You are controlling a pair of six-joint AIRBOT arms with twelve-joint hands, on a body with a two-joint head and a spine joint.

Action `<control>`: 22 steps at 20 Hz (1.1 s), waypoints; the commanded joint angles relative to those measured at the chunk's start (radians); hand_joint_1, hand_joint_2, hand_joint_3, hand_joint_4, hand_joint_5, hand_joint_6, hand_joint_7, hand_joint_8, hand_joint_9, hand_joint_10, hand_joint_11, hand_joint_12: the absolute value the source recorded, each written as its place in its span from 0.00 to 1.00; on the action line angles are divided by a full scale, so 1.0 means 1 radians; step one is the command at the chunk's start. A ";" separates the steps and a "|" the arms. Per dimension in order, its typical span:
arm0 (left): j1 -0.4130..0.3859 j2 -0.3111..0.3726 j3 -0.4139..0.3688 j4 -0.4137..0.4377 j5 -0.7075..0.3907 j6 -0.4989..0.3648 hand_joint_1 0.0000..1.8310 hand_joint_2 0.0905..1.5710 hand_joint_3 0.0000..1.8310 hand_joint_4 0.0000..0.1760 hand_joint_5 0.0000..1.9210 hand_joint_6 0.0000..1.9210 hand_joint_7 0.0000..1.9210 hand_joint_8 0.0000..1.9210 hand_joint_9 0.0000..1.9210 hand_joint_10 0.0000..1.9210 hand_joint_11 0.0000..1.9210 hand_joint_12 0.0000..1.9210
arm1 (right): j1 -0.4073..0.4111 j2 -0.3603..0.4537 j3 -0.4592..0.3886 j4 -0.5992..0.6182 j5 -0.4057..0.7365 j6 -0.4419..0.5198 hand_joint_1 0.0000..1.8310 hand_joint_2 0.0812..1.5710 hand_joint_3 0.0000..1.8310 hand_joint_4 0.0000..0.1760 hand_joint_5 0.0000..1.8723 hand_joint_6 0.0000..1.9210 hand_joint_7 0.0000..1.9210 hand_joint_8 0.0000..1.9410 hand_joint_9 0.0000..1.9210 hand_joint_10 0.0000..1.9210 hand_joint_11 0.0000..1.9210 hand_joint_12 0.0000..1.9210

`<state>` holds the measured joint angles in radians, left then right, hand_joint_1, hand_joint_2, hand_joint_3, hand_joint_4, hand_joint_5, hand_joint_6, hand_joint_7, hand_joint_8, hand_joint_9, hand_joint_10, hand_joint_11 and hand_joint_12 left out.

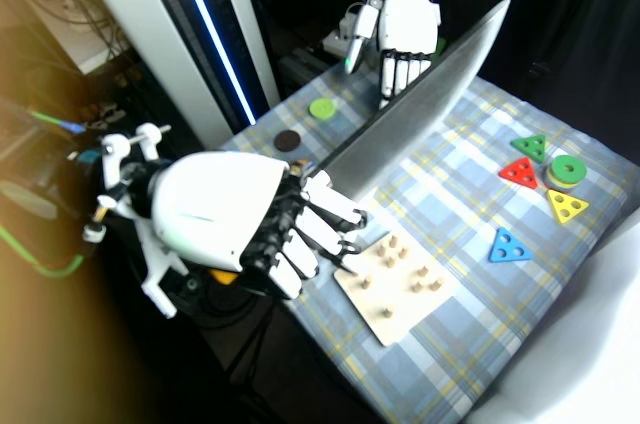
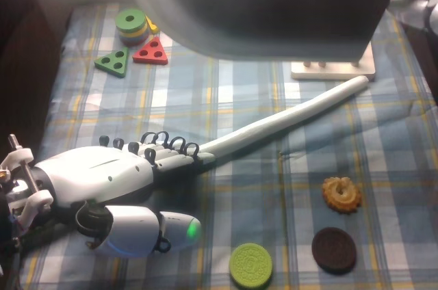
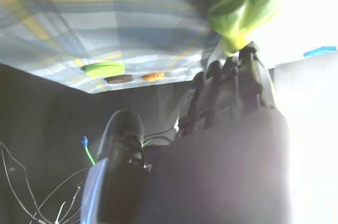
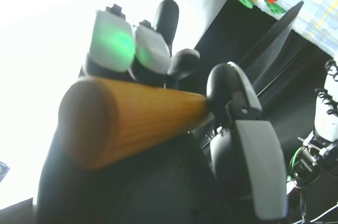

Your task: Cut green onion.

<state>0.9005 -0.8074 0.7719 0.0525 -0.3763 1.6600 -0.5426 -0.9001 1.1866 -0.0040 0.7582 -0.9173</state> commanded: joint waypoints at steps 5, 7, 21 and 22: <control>-0.009 -0.007 -0.005 -0.015 -0.074 -0.003 0.00 0.82 0.00 0.00 0.00 0.00 0.00 0.00 0.00 0.00 0.00 0.00 | -0.075 0.002 0.002 0.038 0.133 0.043 0.16 1.00 0.01 0.00 0.36 1.00 0.49 1.00 0.61 1.00 0.68 1.00; -0.009 -0.001 -0.010 -0.027 -0.091 -0.003 0.00 0.82 0.00 0.00 0.00 0.00 0.00 0.00 0.00 0.00 0.00 0.00 | -0.111 -0.001 0.002 0.043 0.132 0.055 0.20 1.00 0.01 0.00 0.36 1.00 0.53 1.00 0.65 1.00 0.71 1.00; -0.009 0.017 -0.023 -0.058 -0.156 -0.003 0.00 0.82 0.00 0.00 0.00 0.00 0.00 0.00 0.00 0.00 0.00 0.00 | -0.156 -0.005 0.005 -0.015 0.042 0.062 0.04 1.00 0.01 0.00 0.32 1.00 0.48 1.00 0.59 1.00 0.66 1.00; -0.009 0.017 -0.023 -0.060 -0.156 -0.003 0.00 0.82 0.00 0.00 0.00 0.00 0.01 0.00 0.01 0.00 0.00 0.00 | -0.156 -0.006 0.005 -0.020 0.042 0.064 0.06 1.00 0.01 0.00 0.32 1.00 0.48 1.00 0.58 1.00 0.65 1.00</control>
<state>0.9009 -0.7925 0.7521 -0.0051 -0.4229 1.6596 -0.7040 -0.9104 1.1885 -0.0311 0.6895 -0.8577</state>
